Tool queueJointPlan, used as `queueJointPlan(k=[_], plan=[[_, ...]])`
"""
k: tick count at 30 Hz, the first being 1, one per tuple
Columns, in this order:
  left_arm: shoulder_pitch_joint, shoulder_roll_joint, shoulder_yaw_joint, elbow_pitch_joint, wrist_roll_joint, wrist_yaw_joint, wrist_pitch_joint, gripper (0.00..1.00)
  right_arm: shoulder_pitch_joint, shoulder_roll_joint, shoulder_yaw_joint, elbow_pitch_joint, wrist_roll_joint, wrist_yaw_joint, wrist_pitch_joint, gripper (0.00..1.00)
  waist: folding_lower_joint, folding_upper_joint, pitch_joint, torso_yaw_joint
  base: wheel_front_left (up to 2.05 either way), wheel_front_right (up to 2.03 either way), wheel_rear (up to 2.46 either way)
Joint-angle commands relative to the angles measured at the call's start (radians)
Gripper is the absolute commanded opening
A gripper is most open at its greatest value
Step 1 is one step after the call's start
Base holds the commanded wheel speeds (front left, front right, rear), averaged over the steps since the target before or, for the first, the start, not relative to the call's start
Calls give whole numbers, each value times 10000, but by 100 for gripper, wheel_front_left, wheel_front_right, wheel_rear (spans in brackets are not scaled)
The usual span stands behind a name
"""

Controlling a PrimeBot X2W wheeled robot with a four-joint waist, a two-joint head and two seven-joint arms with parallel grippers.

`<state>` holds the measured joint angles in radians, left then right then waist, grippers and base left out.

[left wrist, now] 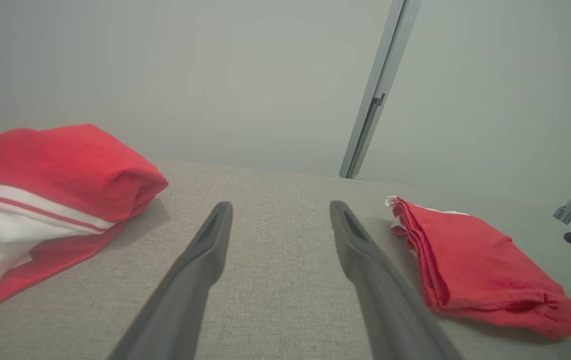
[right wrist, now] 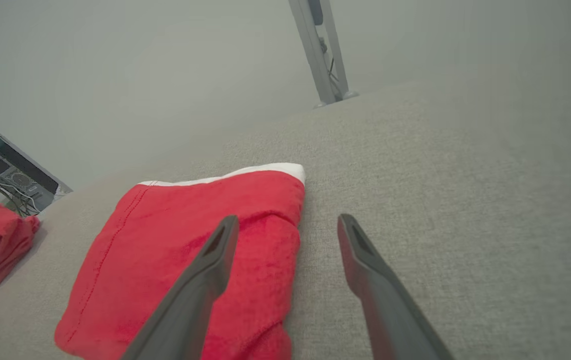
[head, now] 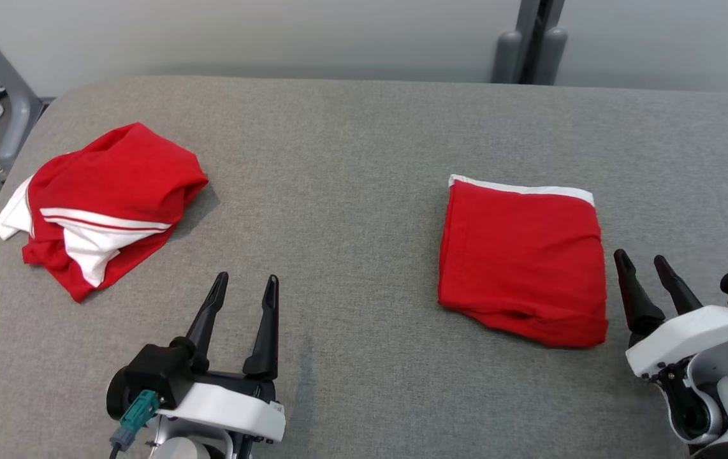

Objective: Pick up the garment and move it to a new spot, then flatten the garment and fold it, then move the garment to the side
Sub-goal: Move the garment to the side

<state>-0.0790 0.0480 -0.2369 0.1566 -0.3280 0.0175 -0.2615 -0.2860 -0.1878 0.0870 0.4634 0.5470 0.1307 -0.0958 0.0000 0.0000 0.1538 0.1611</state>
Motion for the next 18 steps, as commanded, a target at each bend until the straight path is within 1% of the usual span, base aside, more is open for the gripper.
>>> queueJointPlan(k=[1,4,8,11,13,17,18], plan=[[-216,47,-26,25,-63,-8,-27,100,-233,-132,69,155,468,0,212,100,0,0,382,359,0,0,0],[-423,44,-166,52,-86,27,-27,100,-605,-285,153,573,1686,0,942,100,0,0,638,577,0,0,0],[-569,47,-339,72,-141,37,-27,100,-925,-554,430,895,2868,0,1632,100,0,0,823,836,0,0,0],[-602,41,-406,91,-149,76,-27,100,-1063,-805,720,1037,3413,0,2022,100,0,0,874,950,0,0,0],[-606,43,-435,112,-140,79,-27,100,-1129,-813,845,1230,3807,0,2273,100,0,0,889,998,0,0,0],[-615,44,-476,137,-106,85,-27,100,-1326,-936,1296,1469,4088,0,2551,100,0,0,902,1053,0,0,0],[-615,44,-479,144,-92,87,-27,100,-1377,-971,1408,1506,4098,0,2539,57,0,0,897,1056,0,0,0]])
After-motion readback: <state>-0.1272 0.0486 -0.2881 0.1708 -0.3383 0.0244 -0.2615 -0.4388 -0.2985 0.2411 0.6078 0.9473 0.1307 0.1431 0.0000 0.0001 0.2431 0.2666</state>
